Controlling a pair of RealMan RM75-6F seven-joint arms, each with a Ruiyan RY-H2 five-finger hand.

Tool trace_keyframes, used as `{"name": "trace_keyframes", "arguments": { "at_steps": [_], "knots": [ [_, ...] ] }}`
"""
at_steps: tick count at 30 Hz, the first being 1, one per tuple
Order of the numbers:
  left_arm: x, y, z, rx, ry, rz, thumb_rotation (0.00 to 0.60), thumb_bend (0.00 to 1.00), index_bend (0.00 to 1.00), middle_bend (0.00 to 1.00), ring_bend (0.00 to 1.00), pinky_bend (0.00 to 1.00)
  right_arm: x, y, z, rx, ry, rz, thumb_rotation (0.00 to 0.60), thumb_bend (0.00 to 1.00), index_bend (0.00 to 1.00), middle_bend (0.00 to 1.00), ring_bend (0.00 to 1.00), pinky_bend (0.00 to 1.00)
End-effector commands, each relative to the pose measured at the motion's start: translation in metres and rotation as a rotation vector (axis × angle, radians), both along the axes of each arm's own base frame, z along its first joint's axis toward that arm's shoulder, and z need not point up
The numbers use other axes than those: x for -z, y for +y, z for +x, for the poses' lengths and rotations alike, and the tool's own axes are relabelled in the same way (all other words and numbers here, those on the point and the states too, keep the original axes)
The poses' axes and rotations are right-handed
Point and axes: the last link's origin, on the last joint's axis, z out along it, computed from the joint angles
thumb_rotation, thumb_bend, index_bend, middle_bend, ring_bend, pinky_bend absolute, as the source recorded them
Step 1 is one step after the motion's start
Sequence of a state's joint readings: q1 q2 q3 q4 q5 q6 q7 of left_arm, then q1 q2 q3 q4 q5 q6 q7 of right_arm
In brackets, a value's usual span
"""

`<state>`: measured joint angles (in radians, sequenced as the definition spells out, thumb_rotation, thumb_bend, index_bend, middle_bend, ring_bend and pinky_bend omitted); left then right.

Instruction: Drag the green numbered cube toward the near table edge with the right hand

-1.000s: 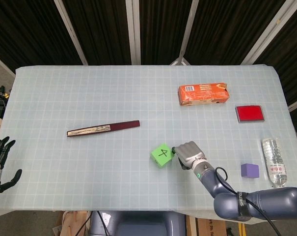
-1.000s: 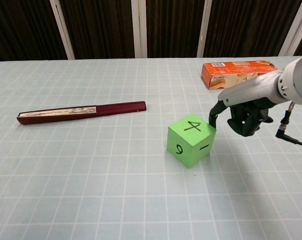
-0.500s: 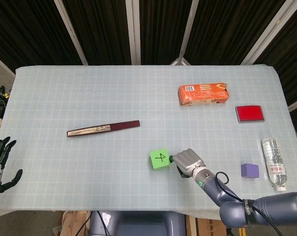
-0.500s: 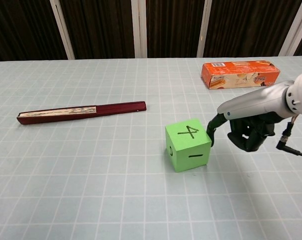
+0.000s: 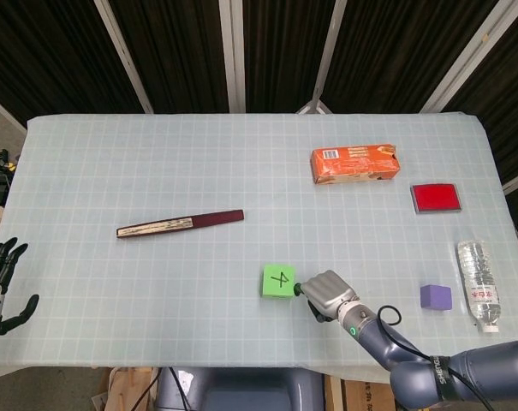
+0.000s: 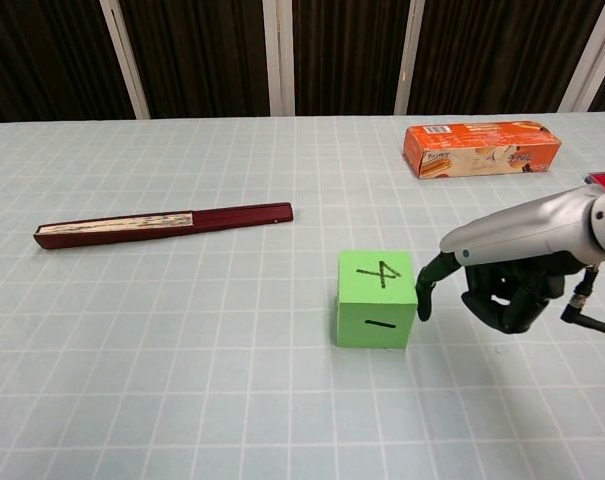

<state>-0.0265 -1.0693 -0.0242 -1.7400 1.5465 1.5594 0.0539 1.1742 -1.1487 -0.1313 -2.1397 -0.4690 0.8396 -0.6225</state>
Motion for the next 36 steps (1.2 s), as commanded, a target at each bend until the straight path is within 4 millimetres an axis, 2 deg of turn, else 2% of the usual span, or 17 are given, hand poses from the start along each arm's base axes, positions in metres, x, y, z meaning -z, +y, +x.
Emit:
{"name": "trace_keyframes", "arguments": {
  "at_steps": [1, 10, 25, 36],
  "knots": [
    [0.000, 0.000, 0.000, 0.000, 0.000, 0.000, 0.600, 0.44, 0.09, 0.00, 0.00, 0.04, -0.001, 0.005, -0.001, 0.001, -0.001, 0.018, 0.600, 0.83, 0.29, 0.85, 0.86, 0.74],
    [0.001, 0.000, 0.000, 0.002, 0.001, -0.003, 0.600, 0.44, 0.09, 0.00, 0.00, 0.04, 0.001, 0.016, 0.005, -0.015, -0.031, 0.063, 0.600, 0.83, 0.29, 0.85, 0.86, 0.74],
    [-0.001, 0.000, 0.000, -0.001, -0.002, -0.002, 0.600, 0.44, 0.09, 0.00, 0.00, 0.04, 0.006, 0.012, 0.009, -0.023, -0.063, 0.035, 0.600, 0.83, 0.29, 0.85, 0.86, 0.74],
    [-0.001, -0.001, 0.000, 0.002, -0.001, 0.000, 0.600, 0.44, 0.09, 0.00, 0.00, 0.04, 0.013, 0.018, 0.014, -0.024, -0.098, 0.066, 0.600, 0.83, 0.29, 0.85, 0.86, 0.74]
  ]
}}
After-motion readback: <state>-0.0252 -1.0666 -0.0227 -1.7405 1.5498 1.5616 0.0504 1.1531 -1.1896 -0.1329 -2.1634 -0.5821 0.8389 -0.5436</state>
